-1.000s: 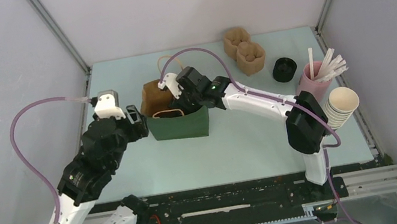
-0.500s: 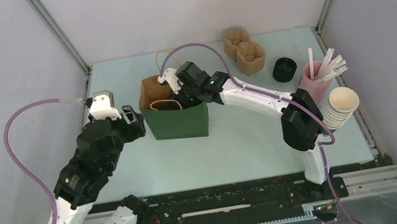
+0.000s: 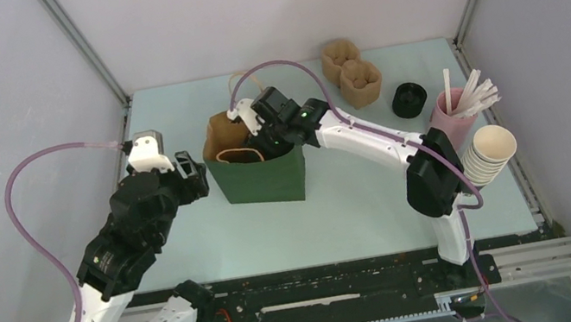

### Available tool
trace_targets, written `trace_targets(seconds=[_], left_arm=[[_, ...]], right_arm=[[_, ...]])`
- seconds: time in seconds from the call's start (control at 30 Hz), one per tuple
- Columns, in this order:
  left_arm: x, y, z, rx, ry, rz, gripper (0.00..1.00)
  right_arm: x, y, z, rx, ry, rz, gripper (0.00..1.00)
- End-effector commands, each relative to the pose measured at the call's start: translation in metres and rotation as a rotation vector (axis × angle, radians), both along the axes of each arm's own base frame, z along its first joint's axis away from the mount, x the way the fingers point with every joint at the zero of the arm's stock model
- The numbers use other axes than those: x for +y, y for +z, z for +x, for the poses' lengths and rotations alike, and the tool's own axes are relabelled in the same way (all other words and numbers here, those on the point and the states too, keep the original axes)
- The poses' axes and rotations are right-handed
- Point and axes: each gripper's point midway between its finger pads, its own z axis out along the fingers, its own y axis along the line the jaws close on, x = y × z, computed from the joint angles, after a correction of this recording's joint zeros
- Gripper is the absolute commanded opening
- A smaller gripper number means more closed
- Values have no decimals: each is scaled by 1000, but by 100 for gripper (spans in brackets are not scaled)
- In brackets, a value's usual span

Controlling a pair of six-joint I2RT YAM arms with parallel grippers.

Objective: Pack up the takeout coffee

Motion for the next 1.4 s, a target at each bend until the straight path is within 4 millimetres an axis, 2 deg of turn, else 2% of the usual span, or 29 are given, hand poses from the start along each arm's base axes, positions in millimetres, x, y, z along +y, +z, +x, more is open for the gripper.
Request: trace_targets(seconds=[0.0, 0.2, 0.27, 0.3, 0.9, 1.37], left_arm=[[3, 21, -2, -49, 4, -35, 71], [2, 19, -3, -47, 0, -46, 71], [1, 18, -3, -45, -1, -47, 71], [1, 18, -3, -45, -3, -48, 71], [-1, 15, -2, -37, -13, -42, 71], [0, 15, -4, -37, -14, -43, 71]], right_arm=[[3, 19, 3, -14, -23, 21, 86], [2, 25, 4, -24, -30, 22, 90], [1, 27, 5, -27, -36, 18, 99], [0, 28, 5, -26, -40, 16, 99], [-6, 60, 6, -59, -64, 29, 100], [-8, 98, 6, -102, -77, 76, 98]])
